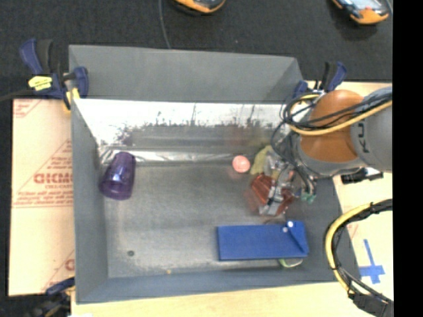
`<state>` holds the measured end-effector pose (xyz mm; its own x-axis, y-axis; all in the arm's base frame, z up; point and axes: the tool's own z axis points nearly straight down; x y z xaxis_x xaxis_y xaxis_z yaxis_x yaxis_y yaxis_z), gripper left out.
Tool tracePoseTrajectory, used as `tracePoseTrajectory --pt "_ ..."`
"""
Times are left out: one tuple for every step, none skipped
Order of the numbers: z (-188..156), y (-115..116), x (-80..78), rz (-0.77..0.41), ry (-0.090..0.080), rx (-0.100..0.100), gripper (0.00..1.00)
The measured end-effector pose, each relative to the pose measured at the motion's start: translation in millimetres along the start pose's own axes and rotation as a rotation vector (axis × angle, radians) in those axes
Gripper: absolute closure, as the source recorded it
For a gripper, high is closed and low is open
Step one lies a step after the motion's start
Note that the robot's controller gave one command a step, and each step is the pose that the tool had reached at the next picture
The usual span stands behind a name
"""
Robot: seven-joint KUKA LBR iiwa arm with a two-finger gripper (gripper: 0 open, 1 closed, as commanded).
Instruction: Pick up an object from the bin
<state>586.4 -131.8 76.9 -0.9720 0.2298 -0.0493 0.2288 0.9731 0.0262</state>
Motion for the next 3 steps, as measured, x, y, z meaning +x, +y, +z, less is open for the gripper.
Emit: tracePoseTrajectory --pt "-0.1 -0.1 -0.2 -0.002 0.000 0.000 1.00" --pt "-0.1 -0.1 -0.2 -0.003 0.000 0.000 1.00" --pt "-8.1 0.3 1.0 -0.009 -0.005 -0.003 1.00"
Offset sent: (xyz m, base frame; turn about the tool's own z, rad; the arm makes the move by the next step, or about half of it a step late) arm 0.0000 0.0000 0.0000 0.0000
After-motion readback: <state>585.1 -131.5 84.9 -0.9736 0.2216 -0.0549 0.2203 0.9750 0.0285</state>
